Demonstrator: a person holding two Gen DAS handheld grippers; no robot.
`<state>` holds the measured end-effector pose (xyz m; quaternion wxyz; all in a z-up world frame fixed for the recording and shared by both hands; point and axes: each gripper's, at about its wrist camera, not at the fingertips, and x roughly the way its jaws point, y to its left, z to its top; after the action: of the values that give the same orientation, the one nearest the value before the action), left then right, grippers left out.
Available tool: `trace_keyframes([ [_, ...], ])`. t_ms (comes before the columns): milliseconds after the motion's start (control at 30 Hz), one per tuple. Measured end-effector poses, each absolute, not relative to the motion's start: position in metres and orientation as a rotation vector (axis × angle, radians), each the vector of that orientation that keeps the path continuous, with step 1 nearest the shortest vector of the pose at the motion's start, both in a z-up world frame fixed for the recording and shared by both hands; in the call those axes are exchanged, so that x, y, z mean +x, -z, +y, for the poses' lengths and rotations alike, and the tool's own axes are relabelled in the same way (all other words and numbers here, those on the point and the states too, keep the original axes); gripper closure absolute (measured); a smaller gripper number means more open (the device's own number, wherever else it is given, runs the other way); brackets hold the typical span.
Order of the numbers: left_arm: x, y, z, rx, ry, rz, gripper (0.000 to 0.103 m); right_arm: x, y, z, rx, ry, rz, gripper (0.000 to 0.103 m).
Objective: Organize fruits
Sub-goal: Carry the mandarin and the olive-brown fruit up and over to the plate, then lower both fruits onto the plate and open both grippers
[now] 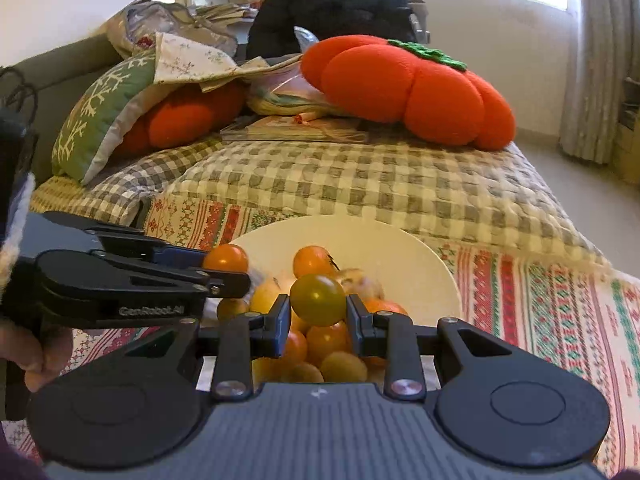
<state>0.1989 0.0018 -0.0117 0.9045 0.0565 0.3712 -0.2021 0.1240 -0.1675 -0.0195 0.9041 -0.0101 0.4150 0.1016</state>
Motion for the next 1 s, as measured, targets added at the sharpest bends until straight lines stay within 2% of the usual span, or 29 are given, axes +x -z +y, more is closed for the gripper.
trace_keyframes([
  [700, 0.223, 0.019, 0.009, 0.062, 0.441, 0.777, 0.083, 0.129, 0.034, -0.159, -0.118, -0.223, 0.859, 0.075],
  [800, 0.223, 0.019, 0.009, 0.047, 0.439, 0.776, 0.082, 0.129, 0.033, -0.159, -0.121, -0.228, 0.854, 0.072],
  [1000, 0.223, 0.016, 0.007, 0.038, 0.448, 0.768, 0.074, 0.124, 0.027, -0.154, -0.143, -0.24, 0.835, 0.057],
])
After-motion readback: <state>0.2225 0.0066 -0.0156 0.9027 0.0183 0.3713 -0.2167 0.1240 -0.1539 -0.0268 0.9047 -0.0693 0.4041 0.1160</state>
